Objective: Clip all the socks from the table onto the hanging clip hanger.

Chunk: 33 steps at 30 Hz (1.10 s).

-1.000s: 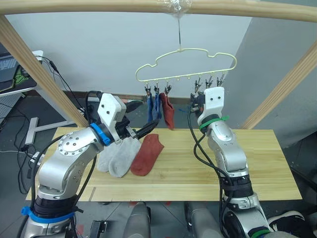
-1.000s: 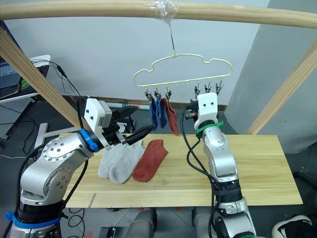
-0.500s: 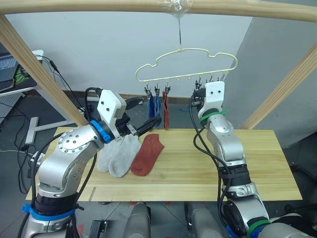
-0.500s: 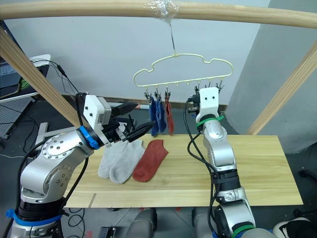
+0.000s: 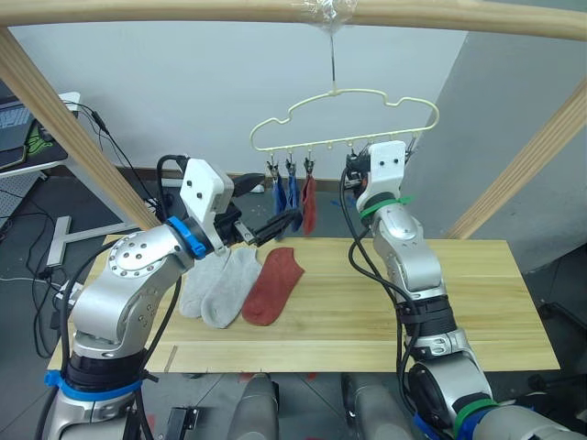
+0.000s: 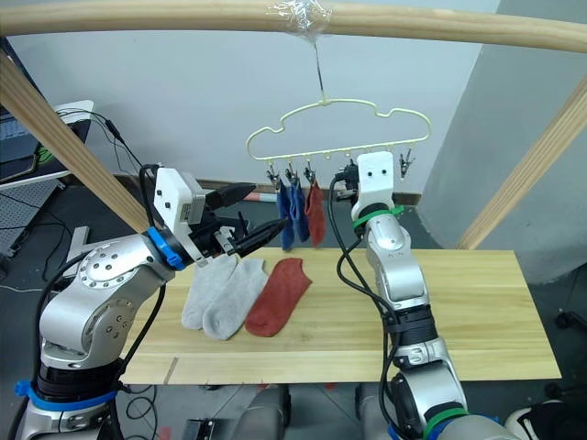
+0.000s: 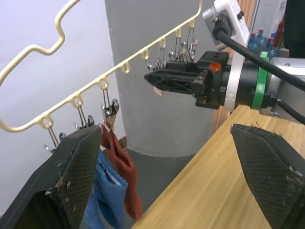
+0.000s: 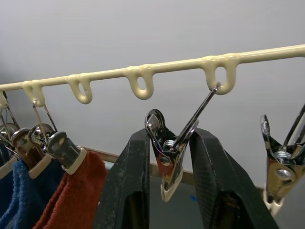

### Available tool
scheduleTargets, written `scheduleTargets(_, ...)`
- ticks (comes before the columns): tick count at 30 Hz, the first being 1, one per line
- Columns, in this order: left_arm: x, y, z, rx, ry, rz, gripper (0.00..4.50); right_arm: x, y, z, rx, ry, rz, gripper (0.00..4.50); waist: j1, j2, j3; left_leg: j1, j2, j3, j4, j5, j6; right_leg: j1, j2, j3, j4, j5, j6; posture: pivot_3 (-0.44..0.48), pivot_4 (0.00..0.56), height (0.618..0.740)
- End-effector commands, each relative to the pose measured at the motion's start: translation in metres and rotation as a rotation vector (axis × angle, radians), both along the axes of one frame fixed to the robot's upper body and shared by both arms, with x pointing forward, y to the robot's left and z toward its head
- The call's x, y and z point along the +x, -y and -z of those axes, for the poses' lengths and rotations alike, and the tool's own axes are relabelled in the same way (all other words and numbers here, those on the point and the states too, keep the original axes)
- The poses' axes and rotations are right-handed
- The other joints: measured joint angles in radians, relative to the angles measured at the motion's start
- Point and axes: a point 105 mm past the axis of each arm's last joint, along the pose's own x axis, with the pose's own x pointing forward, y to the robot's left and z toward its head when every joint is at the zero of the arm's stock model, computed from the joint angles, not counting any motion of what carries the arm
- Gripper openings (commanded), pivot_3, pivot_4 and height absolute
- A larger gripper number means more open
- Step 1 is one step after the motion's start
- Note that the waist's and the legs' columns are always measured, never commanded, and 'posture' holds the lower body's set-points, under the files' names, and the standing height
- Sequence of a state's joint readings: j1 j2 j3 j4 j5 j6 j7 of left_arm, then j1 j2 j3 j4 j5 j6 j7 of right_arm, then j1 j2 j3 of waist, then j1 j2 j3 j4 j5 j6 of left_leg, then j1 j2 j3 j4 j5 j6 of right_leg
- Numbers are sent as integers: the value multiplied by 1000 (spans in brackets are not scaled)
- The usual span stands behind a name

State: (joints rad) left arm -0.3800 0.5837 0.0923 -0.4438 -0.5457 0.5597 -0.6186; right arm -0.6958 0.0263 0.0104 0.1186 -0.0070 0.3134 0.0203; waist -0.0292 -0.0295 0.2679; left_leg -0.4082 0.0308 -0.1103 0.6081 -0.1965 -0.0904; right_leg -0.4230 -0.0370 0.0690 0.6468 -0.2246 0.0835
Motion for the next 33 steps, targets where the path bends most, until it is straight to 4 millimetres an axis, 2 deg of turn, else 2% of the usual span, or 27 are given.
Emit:
scheduleTargets(1, -5, 4, -12, -13, 56, 13, 4500, -1, -3, -21, 37, 67, -12, 1253, 0, 0, 0, 0, 0, 0, 0, 0, 0, 0, 0, 0, 0, 0, 0, 117, 229, 740)
scheduleTargets(20, -8, 9, -16, -28, 57, 29, 4500, 9, -3, -20, 53, 44, 16, 1253, 0, 0, 0, 0, 0, 0, 0, 0, 0, -1, 0, 0, 0, 0, 0, 124, 236, 740)
scheduleTargets(33, -9, 12, -20, -42, 58, 36, 4500, 11, -8, -30, 35, 79, 4, 1253, 0, 0, 0, -1, 0, 0, -1, 0, 0, -1, 0, 0, -1, -1, 0, 129, 242, 740)
